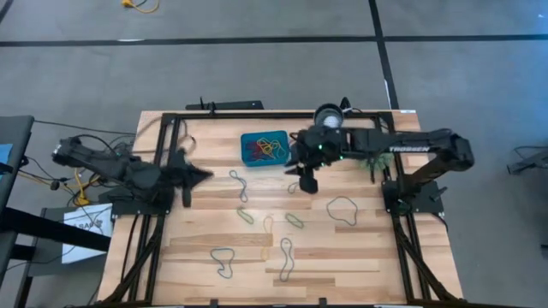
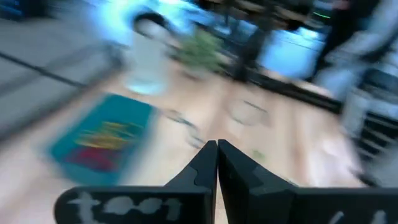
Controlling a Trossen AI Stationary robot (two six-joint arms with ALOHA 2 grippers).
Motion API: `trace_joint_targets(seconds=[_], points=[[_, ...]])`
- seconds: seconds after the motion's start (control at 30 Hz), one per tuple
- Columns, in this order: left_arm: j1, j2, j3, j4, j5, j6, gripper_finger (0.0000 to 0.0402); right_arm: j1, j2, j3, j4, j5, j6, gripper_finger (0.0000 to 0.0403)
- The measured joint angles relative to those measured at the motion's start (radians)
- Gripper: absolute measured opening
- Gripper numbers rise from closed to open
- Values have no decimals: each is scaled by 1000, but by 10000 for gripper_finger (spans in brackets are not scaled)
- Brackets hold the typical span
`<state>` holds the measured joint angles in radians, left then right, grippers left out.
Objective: Pick and place items into bin
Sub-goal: Put the yellow rubber band into the blue bin
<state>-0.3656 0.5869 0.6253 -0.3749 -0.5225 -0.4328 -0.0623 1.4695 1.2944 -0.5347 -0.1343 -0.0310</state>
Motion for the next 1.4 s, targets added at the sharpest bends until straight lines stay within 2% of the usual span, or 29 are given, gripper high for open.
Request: trace_joint_targets(seconds=[0.1, 0.17, 0.3, 0.5, 0.73, 0.93, 1.2, 1.4], points=[[-1, 62, -103, 157, 169, 25, 0, 55, 3, -72, -10, 1, 60, 96], [0, 108, -148, 236, 216, 70, 0, 95, 10, -98, -21, 0, 65, 96], [2, 252, -201, 424, 224, 167, 0, 161, 25, -108, -21, 2, 53, 95], [12, 536, -169, 664, 230, 270, 11, 203, 25, -108, 54, 3, 30, 95], [67, 789, -49, 684, 236, 292, 89, 206, 23, -108, 90, 5, 31, 95], [102, 964, 54, 680, 321, 291, 144, 206, 24, -107, 117, 5, 31, 95], [124, 1155, 177, 596, 343, 287, 144, 205, 24, -107, 129, 4, 31, 95], [133, 1194, 202, 600, 332, 265, 135, 205, 25, -107, 152, 4, 32, 95]])
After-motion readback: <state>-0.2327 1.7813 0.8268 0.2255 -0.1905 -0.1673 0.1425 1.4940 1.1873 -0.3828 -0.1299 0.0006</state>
